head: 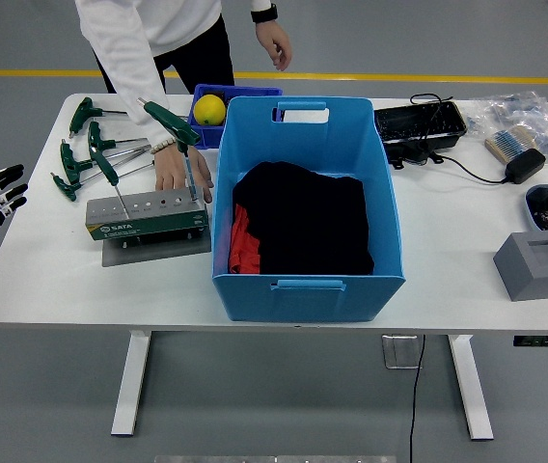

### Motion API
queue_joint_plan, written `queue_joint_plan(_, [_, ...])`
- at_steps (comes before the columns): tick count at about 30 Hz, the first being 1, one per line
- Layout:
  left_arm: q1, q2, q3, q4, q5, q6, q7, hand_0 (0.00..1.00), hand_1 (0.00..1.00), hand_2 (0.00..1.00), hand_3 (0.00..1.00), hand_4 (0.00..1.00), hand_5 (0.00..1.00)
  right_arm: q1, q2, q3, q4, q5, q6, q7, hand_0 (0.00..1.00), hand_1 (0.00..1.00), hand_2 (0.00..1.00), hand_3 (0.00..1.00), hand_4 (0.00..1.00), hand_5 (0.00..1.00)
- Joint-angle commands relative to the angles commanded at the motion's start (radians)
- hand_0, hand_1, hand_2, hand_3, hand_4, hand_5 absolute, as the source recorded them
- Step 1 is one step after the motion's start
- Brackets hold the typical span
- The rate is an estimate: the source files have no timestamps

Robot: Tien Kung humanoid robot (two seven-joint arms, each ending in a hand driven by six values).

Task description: Lift tool from toolbox,place it in box,lift tool from toolbox,place it in box

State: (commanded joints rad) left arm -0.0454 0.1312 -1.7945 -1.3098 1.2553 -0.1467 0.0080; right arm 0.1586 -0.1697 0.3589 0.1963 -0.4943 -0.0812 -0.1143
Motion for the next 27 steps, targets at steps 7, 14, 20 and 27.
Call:
queue_joint_plan(7, [0.003, 0.003, 0.003, 0.000, 0.000, 0.008, -0.003, 0.864, 0.878, 0.912, 0.781, 0.931, 0.998, -0.003, 0.001, 0.004, -0.001, -0.005, 0.001, -0.002, 0.706, 0.690, 0.756, 0.598, 0.849, 0.690])
queue_joint_plan(14, [0.001, 0.007, 0.004, -0.004, 0.022, 0.037, -0.013, 0.864, 0.878, 0.913, 0.783, 0.924, 0.984, 0.000, 0.000, -0.004, -0.002, 0.008, 0.004, 0.000, 0.707, 0.689, 0.756, 0.600, 0.849, 0.690])
queue_joint_plan(20, [-0.012, 0.037, 0.013, -0.037, 0.153, 0.083, -0.018, 0.894, 0.922, 0.942, 0.799, 0.998, 0.870, 0.003, -0.001, -0.007, -0.003, 0.015, 0.005, 0.001, 0.706, 0.690, 0.756, 0.598, 0.850, 0.691])
queue_joint_plan(27, [-0.102, 0.152, 0.098, -0.098, 0.445, 0.174, -0.006, 0.955, 0.987, 0.998, 0.847, 0.998, 0.758, 0.002, -0.002, -0.002, -0.005, 0.012, 0.009, 0.000, 0.707, 0.690, 0.756, 0.598, 0.849, 0.689])
